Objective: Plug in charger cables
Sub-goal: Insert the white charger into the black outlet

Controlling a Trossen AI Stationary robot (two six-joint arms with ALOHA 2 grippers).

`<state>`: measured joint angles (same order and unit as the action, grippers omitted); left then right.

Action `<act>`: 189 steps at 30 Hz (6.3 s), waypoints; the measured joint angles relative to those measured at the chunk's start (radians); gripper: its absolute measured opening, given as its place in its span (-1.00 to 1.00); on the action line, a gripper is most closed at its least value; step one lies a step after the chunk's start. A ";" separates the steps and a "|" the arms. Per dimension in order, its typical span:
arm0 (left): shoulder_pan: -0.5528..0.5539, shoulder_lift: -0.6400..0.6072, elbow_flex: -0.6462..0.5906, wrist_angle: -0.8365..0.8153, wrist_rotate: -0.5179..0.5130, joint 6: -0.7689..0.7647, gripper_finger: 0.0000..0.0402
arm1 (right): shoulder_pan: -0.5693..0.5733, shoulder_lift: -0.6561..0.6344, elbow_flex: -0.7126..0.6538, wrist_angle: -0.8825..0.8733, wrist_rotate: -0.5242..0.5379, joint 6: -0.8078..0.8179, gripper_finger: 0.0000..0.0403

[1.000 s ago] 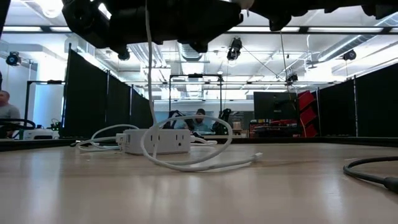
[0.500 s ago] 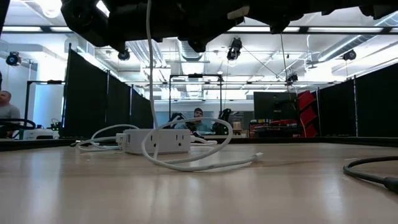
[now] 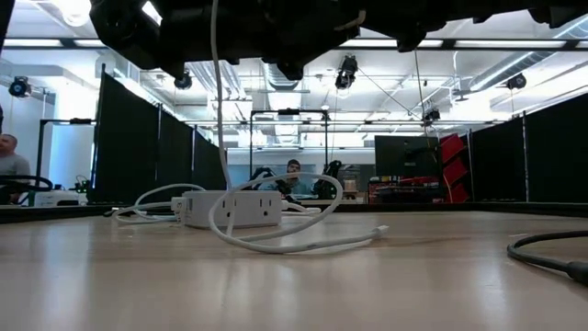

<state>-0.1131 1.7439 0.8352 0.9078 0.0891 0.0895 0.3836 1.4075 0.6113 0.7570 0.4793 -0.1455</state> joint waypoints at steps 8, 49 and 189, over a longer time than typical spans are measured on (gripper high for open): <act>0.004 0.000 0.001 -0.026 -0.008 0.000 -0.29 | 0.005 -0.006 0.000 -0.014 0.036 0.024 -0.29; -0.002 -0.002 0.004 -0.163 -0.003 0.071 -0.29 | 0.000 0.004 0.174 -0.426 0.055 0.106 -0.29; -0.233 -0.101 -0.315 0.188 -0.697 -0.194 -0.55 | 0.801 0.338 0.087 -0.615 0.421 1.120 -0.29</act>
<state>-0.3462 1.6432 0.5200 1.0956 -0.6075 -0.1041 1.1845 1.7454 0.6979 0.1424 0.9003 0.9743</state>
